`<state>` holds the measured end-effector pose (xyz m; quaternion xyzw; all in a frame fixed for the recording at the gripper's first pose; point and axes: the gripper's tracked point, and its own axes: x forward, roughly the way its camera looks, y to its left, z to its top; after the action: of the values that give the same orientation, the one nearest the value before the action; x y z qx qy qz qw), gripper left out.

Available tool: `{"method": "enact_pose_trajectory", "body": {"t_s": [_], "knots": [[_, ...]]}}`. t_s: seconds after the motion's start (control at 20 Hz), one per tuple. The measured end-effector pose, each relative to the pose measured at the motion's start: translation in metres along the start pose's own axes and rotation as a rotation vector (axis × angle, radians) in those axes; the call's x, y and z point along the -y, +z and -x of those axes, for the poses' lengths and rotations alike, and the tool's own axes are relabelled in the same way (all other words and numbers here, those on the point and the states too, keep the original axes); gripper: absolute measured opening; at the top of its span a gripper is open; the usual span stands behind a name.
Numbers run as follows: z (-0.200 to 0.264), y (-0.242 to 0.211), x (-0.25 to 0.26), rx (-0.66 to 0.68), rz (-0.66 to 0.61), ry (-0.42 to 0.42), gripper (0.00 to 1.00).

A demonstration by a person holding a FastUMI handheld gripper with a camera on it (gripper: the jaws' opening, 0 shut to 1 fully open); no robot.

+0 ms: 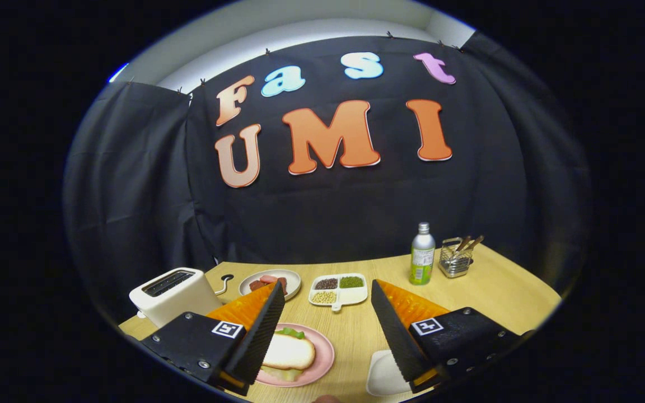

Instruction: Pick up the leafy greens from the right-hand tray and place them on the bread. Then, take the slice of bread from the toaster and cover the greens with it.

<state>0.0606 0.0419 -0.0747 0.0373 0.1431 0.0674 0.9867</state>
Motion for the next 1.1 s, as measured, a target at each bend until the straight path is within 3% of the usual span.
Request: {"method": "enact_pose_trajectory", "body": {"t_s": [0.45, 1.1], "knots": [[0.028, 0.041, 0.009, 0.160, 0.070, -0.037, 0.97], [0.036, 0.056, 0.004, 0.257, 0.144, -0.057, 0.97]]}}
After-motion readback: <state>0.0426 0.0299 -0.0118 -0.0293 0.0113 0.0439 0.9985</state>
